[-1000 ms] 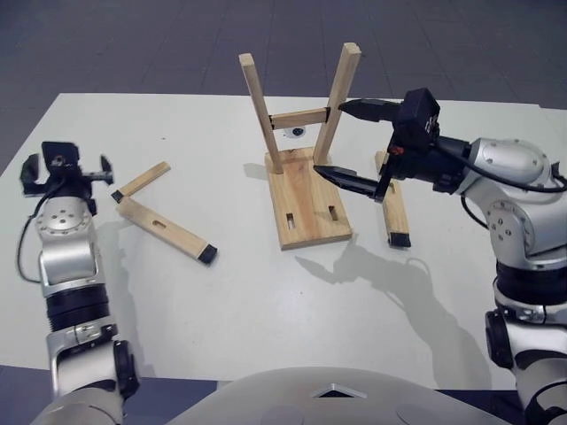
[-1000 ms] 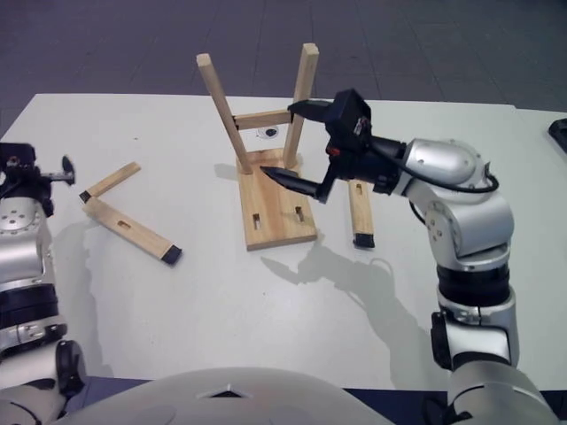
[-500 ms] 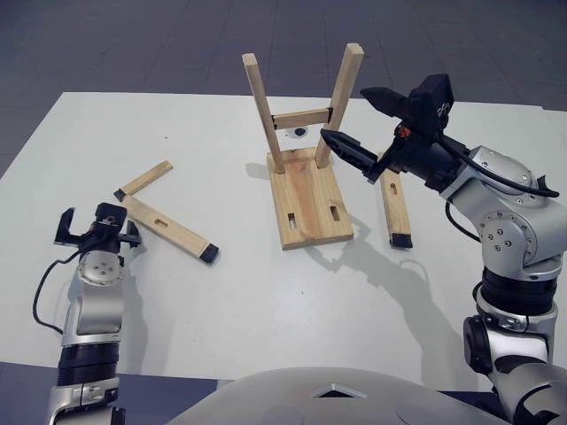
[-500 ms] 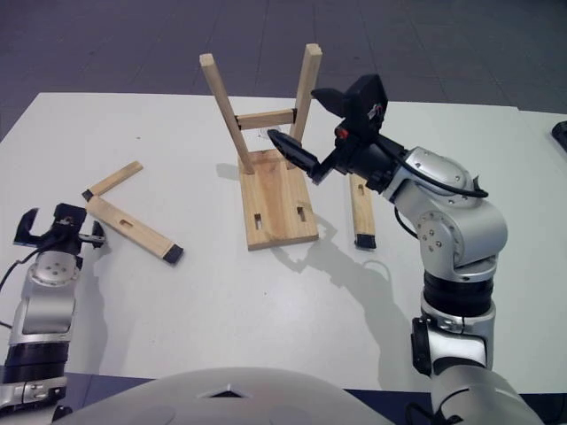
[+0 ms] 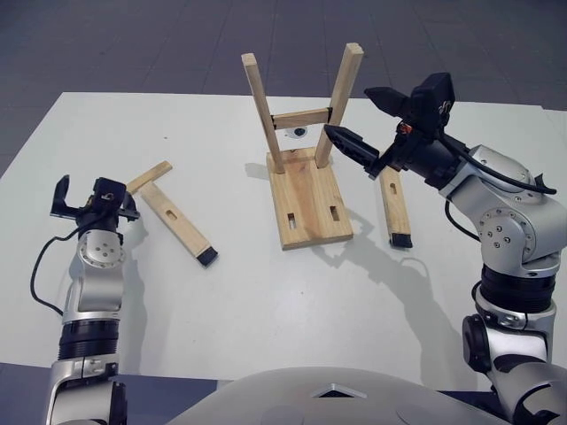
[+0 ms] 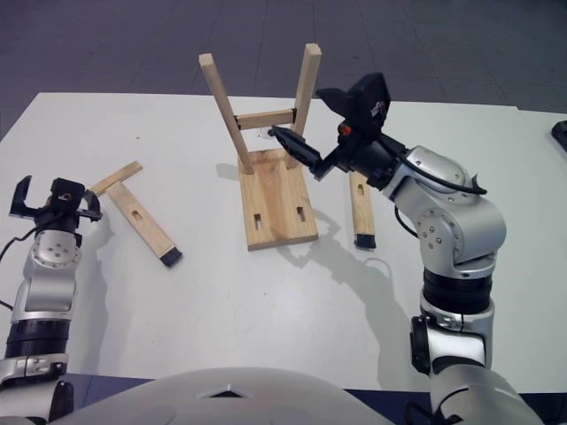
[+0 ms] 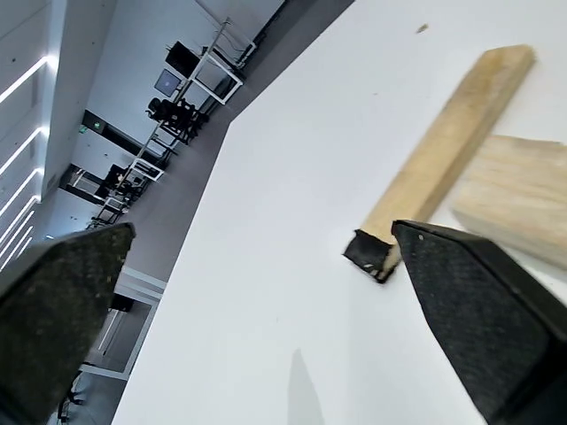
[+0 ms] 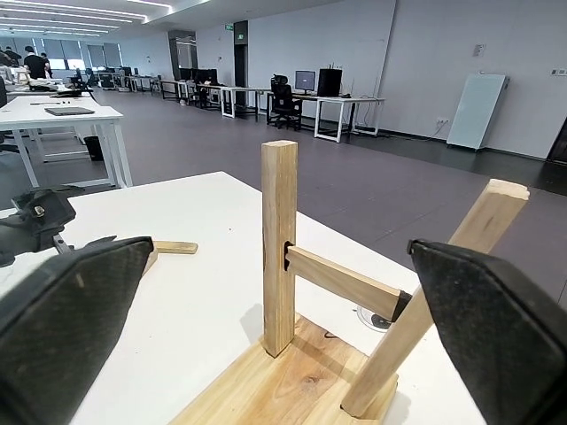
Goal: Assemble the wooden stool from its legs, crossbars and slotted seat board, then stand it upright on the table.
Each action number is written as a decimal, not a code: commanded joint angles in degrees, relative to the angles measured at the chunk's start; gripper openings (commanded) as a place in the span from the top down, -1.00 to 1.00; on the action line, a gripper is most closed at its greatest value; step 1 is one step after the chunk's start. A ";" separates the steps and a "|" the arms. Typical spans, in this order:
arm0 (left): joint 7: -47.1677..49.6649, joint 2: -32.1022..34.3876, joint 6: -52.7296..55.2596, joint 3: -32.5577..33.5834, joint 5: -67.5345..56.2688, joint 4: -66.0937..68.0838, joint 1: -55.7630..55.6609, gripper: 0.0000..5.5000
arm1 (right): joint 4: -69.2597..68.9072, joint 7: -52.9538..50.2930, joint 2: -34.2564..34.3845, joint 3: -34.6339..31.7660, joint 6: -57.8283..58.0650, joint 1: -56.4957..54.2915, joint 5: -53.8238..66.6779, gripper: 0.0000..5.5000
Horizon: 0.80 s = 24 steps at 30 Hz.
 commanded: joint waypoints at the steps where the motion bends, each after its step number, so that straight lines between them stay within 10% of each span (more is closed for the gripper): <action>1: 3.55 1.35 -4.79 3.62 -2.78 12.34 -5.97 -0.96 | -0.35 -0.84 0.78 -0.20 0.29 0.94 0.97 -0.95; 14: 7.26 1.99 -22.56 -4.50 -0.81 46.02 -17.92 -0.96 | -0.97 -1.90 1.26 1.01 1.77 0.76 2.56 -0.95; 24: 1.76 5.96 -20.33 -7.42 1.00 26.54 0.61 -0.96 | -2.66 -3.89 1.09 -0.31 2.90 2.39 3.19 -0.95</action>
